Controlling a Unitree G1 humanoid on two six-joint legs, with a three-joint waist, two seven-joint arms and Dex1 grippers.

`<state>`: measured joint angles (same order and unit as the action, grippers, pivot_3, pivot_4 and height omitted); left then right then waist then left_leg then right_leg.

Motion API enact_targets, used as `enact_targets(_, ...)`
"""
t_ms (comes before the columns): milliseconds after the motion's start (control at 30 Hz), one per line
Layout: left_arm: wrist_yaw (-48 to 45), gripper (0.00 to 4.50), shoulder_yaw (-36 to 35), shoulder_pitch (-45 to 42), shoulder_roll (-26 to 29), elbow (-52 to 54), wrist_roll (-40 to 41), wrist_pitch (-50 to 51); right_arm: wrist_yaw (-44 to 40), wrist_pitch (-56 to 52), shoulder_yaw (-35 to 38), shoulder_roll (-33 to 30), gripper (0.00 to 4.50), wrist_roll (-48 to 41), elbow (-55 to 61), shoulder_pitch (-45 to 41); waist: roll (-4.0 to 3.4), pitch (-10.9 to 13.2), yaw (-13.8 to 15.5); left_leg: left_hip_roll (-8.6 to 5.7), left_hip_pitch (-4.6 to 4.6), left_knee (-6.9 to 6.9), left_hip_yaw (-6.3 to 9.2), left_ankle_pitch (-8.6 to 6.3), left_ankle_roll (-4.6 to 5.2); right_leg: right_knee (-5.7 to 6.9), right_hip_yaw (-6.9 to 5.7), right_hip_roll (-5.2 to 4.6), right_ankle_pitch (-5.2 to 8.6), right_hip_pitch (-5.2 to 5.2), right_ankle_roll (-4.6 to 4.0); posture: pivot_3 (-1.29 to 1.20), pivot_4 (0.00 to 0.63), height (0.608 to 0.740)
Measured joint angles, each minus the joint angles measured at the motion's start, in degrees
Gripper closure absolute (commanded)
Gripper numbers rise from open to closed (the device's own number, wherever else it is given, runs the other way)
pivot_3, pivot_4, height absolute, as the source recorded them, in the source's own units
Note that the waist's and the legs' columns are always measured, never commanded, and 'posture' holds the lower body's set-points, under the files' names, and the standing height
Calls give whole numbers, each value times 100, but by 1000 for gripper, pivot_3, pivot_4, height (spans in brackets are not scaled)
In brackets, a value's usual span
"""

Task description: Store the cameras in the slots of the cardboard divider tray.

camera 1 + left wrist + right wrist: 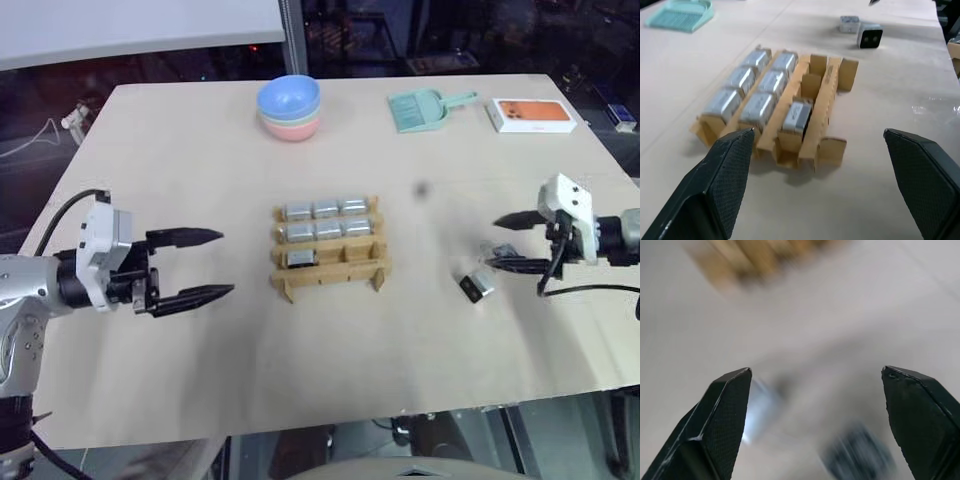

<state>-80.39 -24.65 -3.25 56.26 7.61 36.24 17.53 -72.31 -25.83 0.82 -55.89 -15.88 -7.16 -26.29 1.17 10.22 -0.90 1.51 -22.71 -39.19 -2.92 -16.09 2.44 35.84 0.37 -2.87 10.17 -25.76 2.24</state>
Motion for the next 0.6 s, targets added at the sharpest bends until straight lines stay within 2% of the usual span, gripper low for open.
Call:
enact_targets(233, -57, 209, 44, -14, 0, -43, -2, 26, 902, -352, 152, 243, 380, 185, -384, 240, 2, -1, 16, 1, -3, 0, 4, 0, 0, 0, 2, 4, -2, 0, 3, 0, 150, 740)
enact_targets(267, -61, 209, 44, -13, 1, -46, -2, 46, 1290, -636, 333, 487, 380, 130, -329, 406, 4, -2, 19, 0, -3, -1, 6, 0, 0, 0, 2, 4, -3, 1, 4, 0, 150, 740)
enact_targets(433, -78, 209, 46, -16, 2, -68, -4, 69, 2130, -1382, 883, 998, 380, -237, 412, 909, 5, -4, 18, 1, 3, -5, 6, 0, 0, 2, 4, 5, -4, 8, 8, 0, 150, 740)
enact_targets(600, -107, 209, 48, -56, 30, -163, -9, 70, 2486, -1667, 1037, 1244, 380, -437, 738, 1096, 6, -4, 17, 1, 5, -5, 6, 0, 1, 2, 5, 5, -2, 9, 7, 0, 150, 740)
